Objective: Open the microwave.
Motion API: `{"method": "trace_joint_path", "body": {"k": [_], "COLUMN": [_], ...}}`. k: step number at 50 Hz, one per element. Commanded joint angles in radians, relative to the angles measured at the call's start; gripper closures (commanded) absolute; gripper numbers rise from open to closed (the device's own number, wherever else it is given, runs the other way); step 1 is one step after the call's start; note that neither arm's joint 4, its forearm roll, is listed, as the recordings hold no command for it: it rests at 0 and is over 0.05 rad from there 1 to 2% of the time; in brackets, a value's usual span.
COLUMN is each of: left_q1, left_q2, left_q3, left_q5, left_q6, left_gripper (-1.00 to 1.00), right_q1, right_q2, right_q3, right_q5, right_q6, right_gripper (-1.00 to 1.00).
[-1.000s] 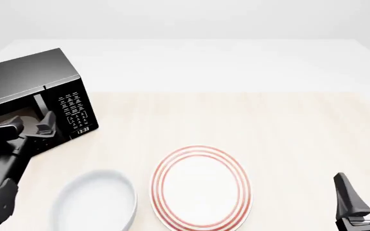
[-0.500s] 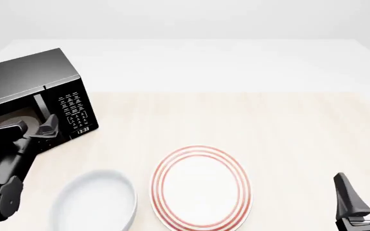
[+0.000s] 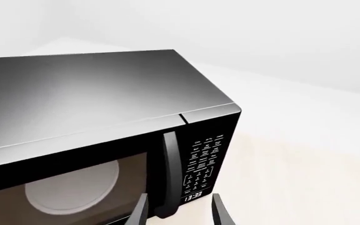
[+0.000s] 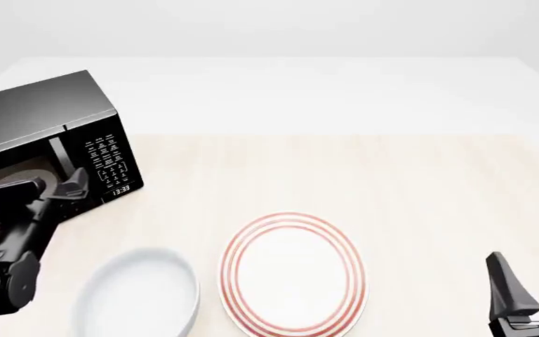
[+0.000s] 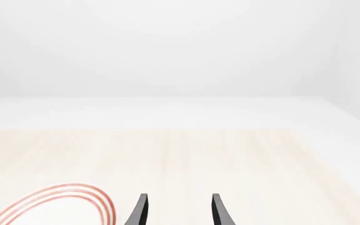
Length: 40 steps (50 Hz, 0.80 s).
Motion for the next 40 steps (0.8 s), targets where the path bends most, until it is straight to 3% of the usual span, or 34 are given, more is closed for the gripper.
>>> {"method": "trace_joint_path", "body": {"k": [1,40], "left_q1": [0.000,-0.003], "left_q2": [0.035,0.231], "left_q3": [-0.021,-0.145], "left_q5": [0.003,-0.022], "left_q6": [0.000,-0.026], "left_gripper": [-1.00,-1.00], "right_q1": [0.000,0.000], "right_q2": [0.000,0.000], "right_q3": [0.000,-0.001], "right_q5": [0.001,0.001], "right_q6": [0.000,0.000], "right_gripper": [-1.00,-1.00]}}
